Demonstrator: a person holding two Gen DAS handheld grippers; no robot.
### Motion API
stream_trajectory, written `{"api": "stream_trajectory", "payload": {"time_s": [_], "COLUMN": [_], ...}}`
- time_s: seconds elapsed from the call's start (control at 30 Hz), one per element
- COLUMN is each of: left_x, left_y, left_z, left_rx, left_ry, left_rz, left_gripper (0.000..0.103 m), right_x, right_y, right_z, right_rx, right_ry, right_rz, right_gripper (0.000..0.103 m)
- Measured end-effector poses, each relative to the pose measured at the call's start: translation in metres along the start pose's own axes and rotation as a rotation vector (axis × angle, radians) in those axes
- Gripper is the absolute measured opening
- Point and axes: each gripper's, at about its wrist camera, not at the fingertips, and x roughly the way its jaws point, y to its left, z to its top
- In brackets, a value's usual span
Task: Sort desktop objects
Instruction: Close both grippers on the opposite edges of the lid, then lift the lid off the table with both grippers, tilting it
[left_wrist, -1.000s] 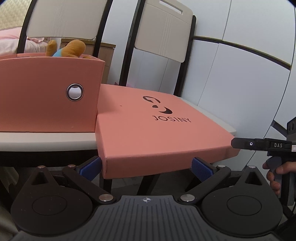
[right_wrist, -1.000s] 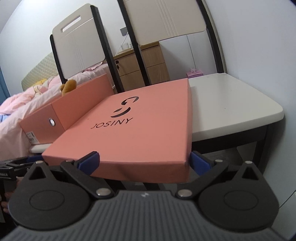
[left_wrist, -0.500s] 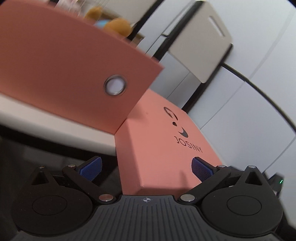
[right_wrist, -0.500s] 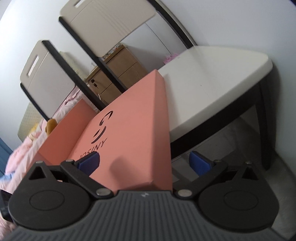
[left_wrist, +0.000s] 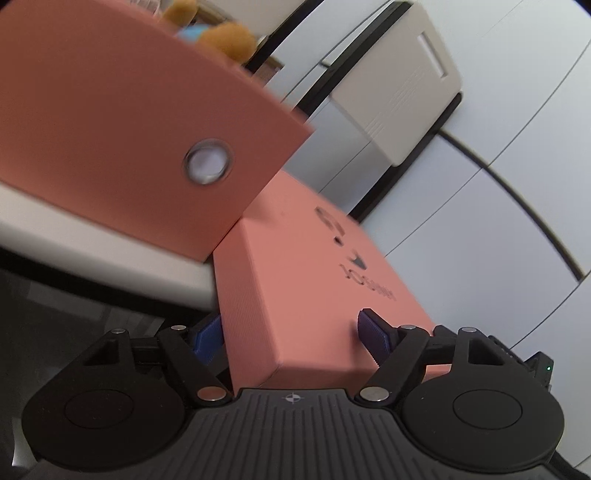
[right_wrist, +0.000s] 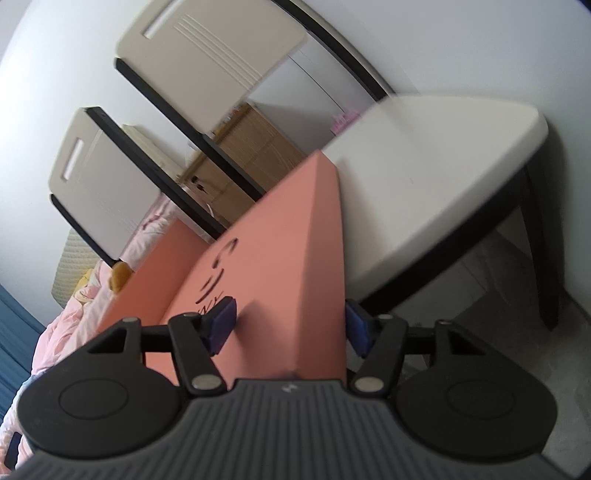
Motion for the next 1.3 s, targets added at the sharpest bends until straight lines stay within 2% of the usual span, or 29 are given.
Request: {"api": "stream_trajectory", "payload": {"time_s": [0.13, 0.23, 0.7, 1.03, 1.17, 1.3], "left_x": [-0.015, -0.016, -0.028, -0.054, -0.069, -0.087], "left_y": [-0.012, -0.017, -0.033, -0.042, -0.032, -0.017], "left_z": [0.004, 0.007, 0.034, 0.068, 0.081, 0.096], "left_rx": [0.01, -0.003, 0.027, 0.09, 0.085, 0.067], "left_ry": [-0.04, -0.021, -0.057, -0.163, -0.228, -0.295], "left_rz": [-0.074, -0.103, -0.165, -0.163, -0.142, -0.096], "left_gripper": [0.082, 0.082, 0.082, 0.082, 0.083, 0.083], "right_x": [-0.019, -0.031, -0.056, -0.05, -0.032, -0.002], "right_y": [0.013, 0.022, 0.054, 0.087, 0.109, 0.137], "right_z": [0.011, 0.018, 0.03, 0.039, 0.041, 0.039], "right_rx": [-0.007, -0.018, -0.07, -0.083, -0.081, -0.094], "right_ry": [-0.047, -0.066, -0.2, -0.276, -0.287, -0.261], "right_rz": [0.014, 0.003, 0.011, 0.066, 0.097, 0.129], "right_gripper": [0.063, 0.063, 0.063, 0.063, 0.063, 0.063]}}
